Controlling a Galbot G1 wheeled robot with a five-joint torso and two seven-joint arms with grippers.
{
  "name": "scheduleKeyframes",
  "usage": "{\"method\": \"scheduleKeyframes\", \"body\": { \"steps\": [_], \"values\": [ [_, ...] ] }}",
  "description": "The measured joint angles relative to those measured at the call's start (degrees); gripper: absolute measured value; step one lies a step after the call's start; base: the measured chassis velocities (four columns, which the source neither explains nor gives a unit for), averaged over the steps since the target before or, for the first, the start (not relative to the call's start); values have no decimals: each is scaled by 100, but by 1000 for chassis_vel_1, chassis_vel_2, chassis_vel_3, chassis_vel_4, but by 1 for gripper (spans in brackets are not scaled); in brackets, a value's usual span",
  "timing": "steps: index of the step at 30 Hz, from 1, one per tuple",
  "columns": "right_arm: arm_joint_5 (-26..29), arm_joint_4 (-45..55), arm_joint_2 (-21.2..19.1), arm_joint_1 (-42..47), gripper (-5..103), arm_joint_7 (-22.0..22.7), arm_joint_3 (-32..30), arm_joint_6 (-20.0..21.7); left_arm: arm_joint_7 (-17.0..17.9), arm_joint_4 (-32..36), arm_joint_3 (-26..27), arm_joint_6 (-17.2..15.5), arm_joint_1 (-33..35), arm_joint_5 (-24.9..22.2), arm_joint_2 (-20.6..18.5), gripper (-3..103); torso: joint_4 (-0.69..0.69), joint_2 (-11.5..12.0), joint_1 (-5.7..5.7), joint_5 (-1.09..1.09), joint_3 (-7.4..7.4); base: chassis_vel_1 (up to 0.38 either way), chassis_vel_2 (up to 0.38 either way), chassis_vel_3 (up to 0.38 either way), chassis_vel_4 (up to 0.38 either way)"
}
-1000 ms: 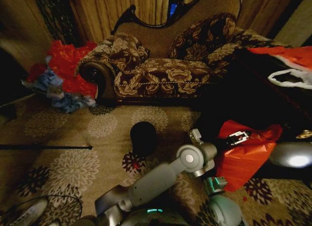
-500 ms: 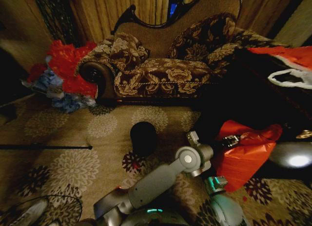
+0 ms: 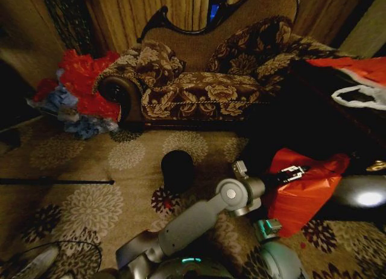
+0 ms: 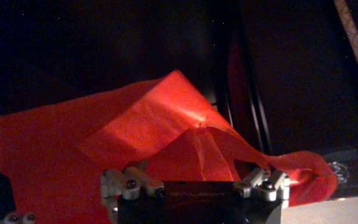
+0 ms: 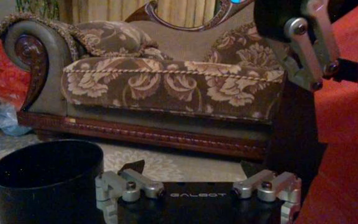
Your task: Place a garbage bag over the trash bin.
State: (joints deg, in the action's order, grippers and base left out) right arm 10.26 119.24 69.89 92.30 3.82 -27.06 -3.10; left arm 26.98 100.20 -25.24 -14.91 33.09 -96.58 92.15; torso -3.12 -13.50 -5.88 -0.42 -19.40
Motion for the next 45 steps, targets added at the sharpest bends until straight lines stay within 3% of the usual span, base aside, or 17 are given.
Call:
{"method": "scheduleKeyframes", "body": {
  "steps": [3,7,9,11,17,18,22,24,27,36,37,39,41,43,45],
  "values": [
    [4,-35,0,1,100,7,-13,-7,-2,-40,-17,47,-32,7,0,90,0,0,0,0,0,0,0,0,0],
    [0,-49,-9,-67,100,42,-36,11,-2,0,-26,80,-102,5,0,74,0,0,0,0,0,0,0,0,0],
    [2,-49,-15,-84,100,54,-40,24,-2,31,-27,81,-110,-2,0,74,0,0,0,0,0,0,0,0,0],
    [16,-46,-48,-138,100,79,-68,78,-3,94,-32,84,-126,-32,-1,61,0,0,0,0,0,0,0,0,0],
    [24,-59,-73,-174,100,83,-72,96,-11,11,-16,96,-138,-49,-2,53,0,0,0,0,0,0,0,0,0],
    [24,-66,-73,-172,100,83,-70,96,-23,-37,-5,96,-141,-52,-1,45,0,0,0,0,0,0,0,0,0],
    [23,-79,-62,-149,100,82,-73,92,-83,-174,15,91,-151,-58,-1,38,0,0,0,0,0,0,0,0,0],
    [24,-83,-65,-119,100,82,-98,73,-142,-243,31,76,-151,-70,-2,38,0,0,0,0,0,0,0,0,0],
    [21,-97,-83,-90,100,82,-141,39,-227,-294,51,37,-147,-94,-2,22,1,0,0,0,0,0,0,0,0],
    [-41,-201,-8,-94,100,50,-114,6,-240,-37,79,-242,-117,-197,-2,-2,1,0,0,0,0,0,0,0,0],
    [-75,-231,17,-96,100,27,-107,-6,-237,-14,78,-269,-117,-217,-2,3,0,0,0,0,0,0,0,0,0],
    [-105,-254,36,-92,100,9,-103,-21,-236,-7,76,-280,-117,-224,-2,3,1,0,0,0,0,0,0,0,0],
    [-209,-298,101,-31,100,-39,-88,-73,-237,-5,59,-303,-116,-233,-2,19,0,0,0,0,0,0,0,0,0],
    [-250,-309,124,5,100,-59,-80,-90,-242,-4,54,-307,-116,-234,-2,19,0,0,0,0,0,0,0,0,0],
    [-349,-332,167,92,100,-91,-58,-136,-262,-5,53,-309,-120,-238,-2,29,0,0,0,0,0,0,0,0,0]
  ]
}}
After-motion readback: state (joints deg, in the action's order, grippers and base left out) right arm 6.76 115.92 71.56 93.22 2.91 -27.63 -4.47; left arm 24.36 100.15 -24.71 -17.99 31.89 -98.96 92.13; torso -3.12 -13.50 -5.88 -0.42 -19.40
